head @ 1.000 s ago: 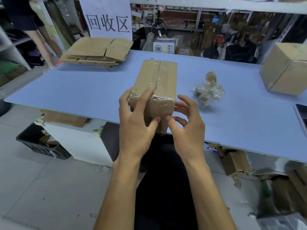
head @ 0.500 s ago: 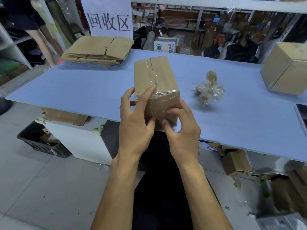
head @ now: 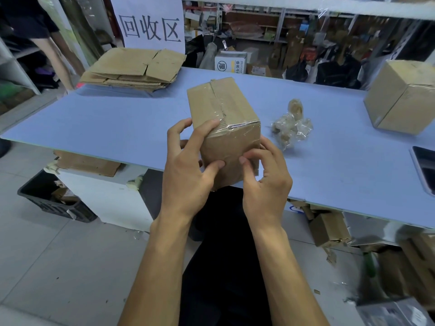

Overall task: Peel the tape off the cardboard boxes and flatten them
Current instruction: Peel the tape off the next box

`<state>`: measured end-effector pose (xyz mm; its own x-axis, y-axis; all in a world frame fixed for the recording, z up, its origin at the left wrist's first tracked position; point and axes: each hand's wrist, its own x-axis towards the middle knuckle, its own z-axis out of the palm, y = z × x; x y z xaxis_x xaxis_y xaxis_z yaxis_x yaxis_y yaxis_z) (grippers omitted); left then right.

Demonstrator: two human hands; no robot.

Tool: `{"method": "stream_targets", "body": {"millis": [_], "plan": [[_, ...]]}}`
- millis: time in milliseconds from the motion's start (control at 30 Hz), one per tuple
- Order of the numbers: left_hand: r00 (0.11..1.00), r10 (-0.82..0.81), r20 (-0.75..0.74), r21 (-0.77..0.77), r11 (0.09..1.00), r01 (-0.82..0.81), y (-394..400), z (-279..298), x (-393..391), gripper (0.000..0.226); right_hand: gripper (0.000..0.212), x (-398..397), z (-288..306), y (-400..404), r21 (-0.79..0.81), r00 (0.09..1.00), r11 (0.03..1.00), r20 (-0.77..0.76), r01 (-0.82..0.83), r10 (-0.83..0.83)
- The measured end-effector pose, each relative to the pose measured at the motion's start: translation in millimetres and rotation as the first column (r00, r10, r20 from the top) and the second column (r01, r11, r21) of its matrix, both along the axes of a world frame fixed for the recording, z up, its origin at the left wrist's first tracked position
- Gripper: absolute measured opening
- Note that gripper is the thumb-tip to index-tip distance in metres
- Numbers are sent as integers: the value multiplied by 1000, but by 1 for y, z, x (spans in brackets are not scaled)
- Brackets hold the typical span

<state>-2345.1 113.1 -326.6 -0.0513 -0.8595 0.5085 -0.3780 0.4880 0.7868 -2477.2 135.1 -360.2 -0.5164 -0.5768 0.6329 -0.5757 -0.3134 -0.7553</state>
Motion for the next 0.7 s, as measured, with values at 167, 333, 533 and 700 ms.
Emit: {"method": "stream_targets", "body": {"millis": [167,333,533,700], "plan": [[996,86,-5,-47,995,-86,6,2,-16,68,30,16,-2,1,-28,992,996,95,88,-85],[988,146,-38,-7,989,-147,8,-4,-29,54,27,12,1,-5,4,997,1000,71,24,-24],[991,136,21,263,955,-137,-1,-14,-9,43,38,0,3,-13,87,972,975,131,-206,194],[981,147,129,115,980,-163,-13,7,11,57,42,-8,2,-16,112,961,969,192,-221,197]]}}
